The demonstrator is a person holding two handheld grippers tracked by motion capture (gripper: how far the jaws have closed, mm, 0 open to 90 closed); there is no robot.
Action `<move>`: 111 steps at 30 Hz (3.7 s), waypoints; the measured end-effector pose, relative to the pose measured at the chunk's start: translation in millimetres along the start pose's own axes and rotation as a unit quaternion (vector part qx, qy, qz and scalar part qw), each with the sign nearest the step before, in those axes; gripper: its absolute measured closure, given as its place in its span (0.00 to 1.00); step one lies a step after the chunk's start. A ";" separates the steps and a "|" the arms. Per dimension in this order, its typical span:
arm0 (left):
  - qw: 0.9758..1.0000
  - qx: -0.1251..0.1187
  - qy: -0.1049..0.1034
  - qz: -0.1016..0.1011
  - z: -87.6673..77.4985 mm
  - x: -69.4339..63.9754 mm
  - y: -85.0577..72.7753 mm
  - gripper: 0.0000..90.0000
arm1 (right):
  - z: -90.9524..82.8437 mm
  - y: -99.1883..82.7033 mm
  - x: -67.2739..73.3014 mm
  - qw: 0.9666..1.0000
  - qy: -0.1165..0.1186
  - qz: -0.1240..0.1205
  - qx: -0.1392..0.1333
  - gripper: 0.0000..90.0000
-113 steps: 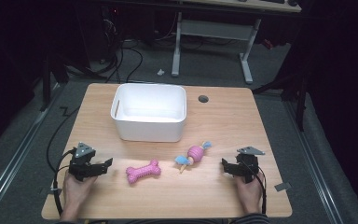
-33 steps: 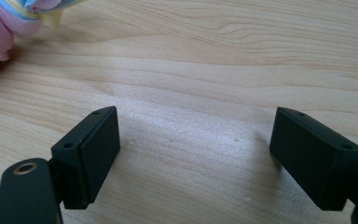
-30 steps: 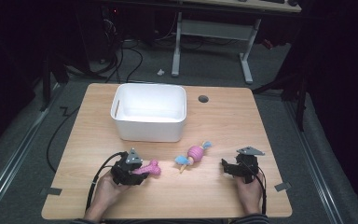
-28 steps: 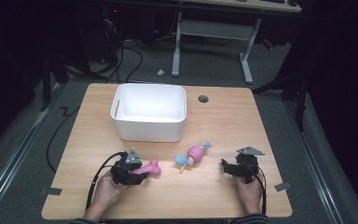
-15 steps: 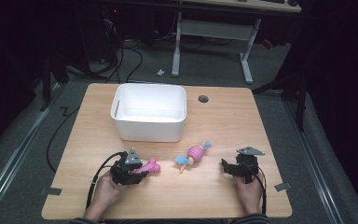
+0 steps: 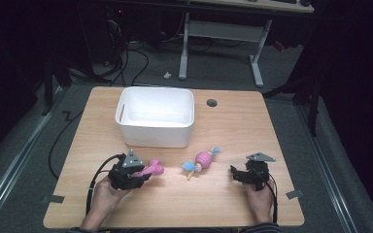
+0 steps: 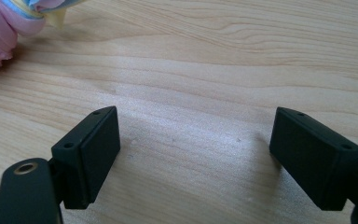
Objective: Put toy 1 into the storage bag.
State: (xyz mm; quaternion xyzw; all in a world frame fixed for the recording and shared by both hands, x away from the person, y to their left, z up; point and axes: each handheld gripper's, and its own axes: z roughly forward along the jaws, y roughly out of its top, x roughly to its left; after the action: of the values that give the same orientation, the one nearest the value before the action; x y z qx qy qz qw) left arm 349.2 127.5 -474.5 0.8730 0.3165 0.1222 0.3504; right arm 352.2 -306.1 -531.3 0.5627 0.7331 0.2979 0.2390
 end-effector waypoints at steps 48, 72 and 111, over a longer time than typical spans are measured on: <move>0.996 -0.078 -0.010 -0.030 -73.9 42.1 90.2 0.66 | -0.3 -0.3 0.4 1.000 0.003 -0.003 0.000 0.18; 0.997 -0.070 0.000 -0.044 -58.8 65.1 128.5 0.66 | -0.3 -0.5 0.3 1.000 0.004 -0.006 -0.001 0.18; 0.994 -0.053 0.053 -0.078 -10.6 101.3 155.0 0.66 | -0.4 -0.5 0.2 1.000 0.004 -0.006 -0.001 0.18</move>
State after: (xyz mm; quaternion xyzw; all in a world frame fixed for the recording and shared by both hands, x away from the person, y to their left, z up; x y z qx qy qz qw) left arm 495.0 111.9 -360.8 0.8181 0.3950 0.1574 0.3873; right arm 351.6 -306.1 -531.4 0.5570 0.7371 0.2991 0.2386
